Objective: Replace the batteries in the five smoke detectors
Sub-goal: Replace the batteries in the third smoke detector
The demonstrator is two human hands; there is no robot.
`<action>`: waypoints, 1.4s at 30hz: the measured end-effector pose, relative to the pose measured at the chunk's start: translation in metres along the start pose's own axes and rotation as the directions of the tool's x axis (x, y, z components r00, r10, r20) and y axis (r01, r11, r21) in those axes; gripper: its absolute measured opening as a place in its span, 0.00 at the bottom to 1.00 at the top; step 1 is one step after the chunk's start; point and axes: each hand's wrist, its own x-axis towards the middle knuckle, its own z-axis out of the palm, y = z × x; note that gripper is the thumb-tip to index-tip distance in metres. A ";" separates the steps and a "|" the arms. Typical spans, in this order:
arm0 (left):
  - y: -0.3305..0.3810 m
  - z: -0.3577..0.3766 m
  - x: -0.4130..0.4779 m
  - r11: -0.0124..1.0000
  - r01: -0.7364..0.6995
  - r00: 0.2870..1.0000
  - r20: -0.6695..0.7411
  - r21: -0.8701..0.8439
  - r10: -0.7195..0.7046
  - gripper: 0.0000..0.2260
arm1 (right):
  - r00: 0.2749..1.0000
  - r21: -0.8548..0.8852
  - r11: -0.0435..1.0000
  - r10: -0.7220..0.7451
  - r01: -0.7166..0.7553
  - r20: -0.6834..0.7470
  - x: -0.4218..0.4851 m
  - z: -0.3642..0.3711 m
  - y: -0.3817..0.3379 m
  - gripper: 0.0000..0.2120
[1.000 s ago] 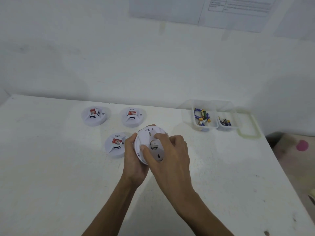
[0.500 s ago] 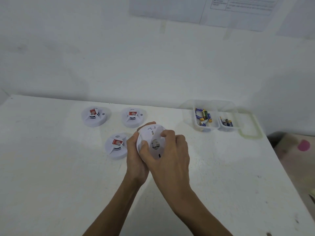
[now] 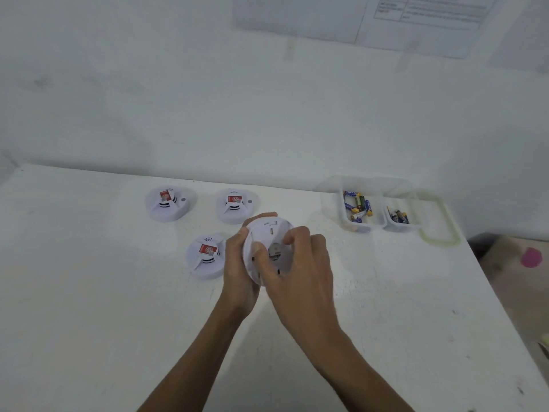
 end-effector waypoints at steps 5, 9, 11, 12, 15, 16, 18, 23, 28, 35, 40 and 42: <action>0.009 -0.005 0.004 0.996 0.087 0.994 0.065 -0.024 -0.085 0.19 | 0.988 0.216 0.967 -0.146 0.134 0.043 0.014 -0.021 0.023 0.04; 0.005 -0.014 0.005 0.974 0.189 0.982 0.021 -0.129 -0.188 0.21 | 0.960 0.264 0.943 -0.244 0.202 0.135 0.019 -0.028 0.044 0.11; 0.003 -0.015 0.004 0.961 0.225 0.974 0.033 -0.162 -0.222 0.22 | 0.948 0.258 0.932 -0.295 0.257 0.123 0.017 -0.028 0.047 0.13; 0.003 -0.014 0.004 0.953 0.246 0.969 0.031 -0.179 -0.244 0.22 | 0.943 0.258 0.926 -0.312 0.276 0.112 0.016 -0.026 0.047 0.13; 0.007 -0.014 0.003 0.935 0.295 0.955 0.034 -0.199 -0.294 0.23 | 0.941 0.249 0.923 -0.325 0.293 0.098 0.010 -0.022 0.042 0.16; 0.010 -0.014 0.003 0.933 0.304 0.952 0.044 -0.194 -0.302 0.23 | 0.947 0.254 0.930 -0.301 0.266 0.111 0.009 -0.022 0.040 0.17; 0.012 -0.014 0.003 0.947 0.288 0.957 0.063 -0.140 -0.282 0.21 | 0.962 0.257 0.949 -0.228 0.184 0.154 0.007 -0.020 0.037 0.23; 0.018 -0.009 0.006 0.968 0.235 0.972 -0.024 0.090 -0.234 0.24 | 0.969 0.342 0.939 -0.104 0.021 0.226 0.008 -0.014 0.036 0.28; 0.022 -0.023 0.012 0.957 0.262 0.965 -0.037 0.122 -0.259 0.18 | 0.971 0.620 0.775 -0.036 -0.122 0.236 0.017 -0.023 0.040 0.17; 0.025 -0.030 0.010 0.932 0.110 0.989 0.056 0.346 -0.138 0.16 | 0.947 0.763 0.567 0.117 -0.310 0.298 0.023 -0.026 0.048 0.15; 0.028 -0.024 0.008 0.918 0.109 0.990 0.042 0.380 -0.135 0.19 | 0.941 0.724 0.603 0.166 -0.334 0.296 0.026 -0.028 0.053 0.17; 0.028 -0.023 0.007 0.911 0.108 0.989 0.050 0.399 -0.139 0.21 | 0.940 0.708 0.619 0.184 -0.339 0.288 0.027 -0.028 0.055 0.17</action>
